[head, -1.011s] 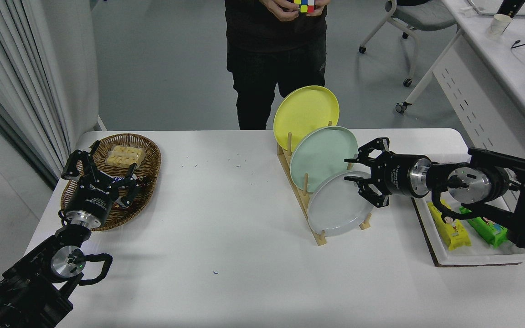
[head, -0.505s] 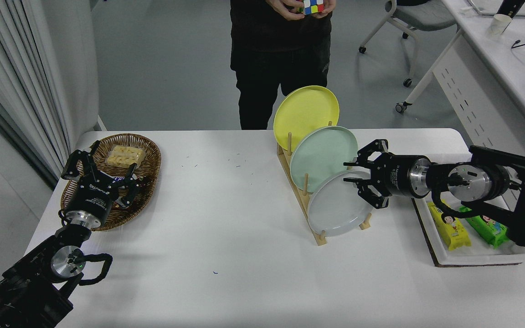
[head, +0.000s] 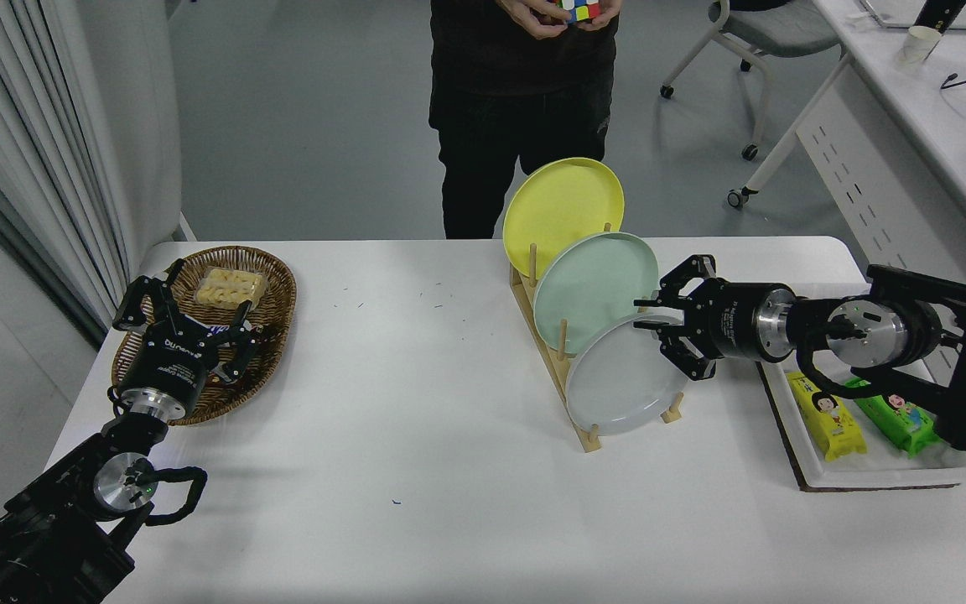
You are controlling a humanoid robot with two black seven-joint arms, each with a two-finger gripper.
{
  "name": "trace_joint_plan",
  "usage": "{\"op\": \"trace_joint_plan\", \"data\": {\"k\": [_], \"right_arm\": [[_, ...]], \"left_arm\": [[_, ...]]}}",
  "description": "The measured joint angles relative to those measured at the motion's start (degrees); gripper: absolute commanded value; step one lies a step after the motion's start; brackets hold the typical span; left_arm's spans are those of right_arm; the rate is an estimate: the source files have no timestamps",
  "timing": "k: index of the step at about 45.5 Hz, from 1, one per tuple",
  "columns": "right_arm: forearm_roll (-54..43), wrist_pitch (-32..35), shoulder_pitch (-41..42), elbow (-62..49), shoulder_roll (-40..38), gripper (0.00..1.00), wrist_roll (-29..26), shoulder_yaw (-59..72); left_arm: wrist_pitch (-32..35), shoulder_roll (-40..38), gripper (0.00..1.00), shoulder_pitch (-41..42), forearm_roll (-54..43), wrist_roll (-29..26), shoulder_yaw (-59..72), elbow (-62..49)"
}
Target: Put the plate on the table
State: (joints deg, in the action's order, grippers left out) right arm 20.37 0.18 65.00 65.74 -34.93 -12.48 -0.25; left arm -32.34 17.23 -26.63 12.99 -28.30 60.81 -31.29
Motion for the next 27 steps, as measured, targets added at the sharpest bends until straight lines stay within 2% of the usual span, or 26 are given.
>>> {"op": "trace_joint_plan", "data": {"k": [27], "right_arm": [[0.1, 0.0, 0.2, 0.0, -0.2, 0.18, -1.5, 0.0]], "left_arm": [[0.0, 0.0, 0.98, 0.0, 0.0, 0.0, 0.0, 0.0]]}}
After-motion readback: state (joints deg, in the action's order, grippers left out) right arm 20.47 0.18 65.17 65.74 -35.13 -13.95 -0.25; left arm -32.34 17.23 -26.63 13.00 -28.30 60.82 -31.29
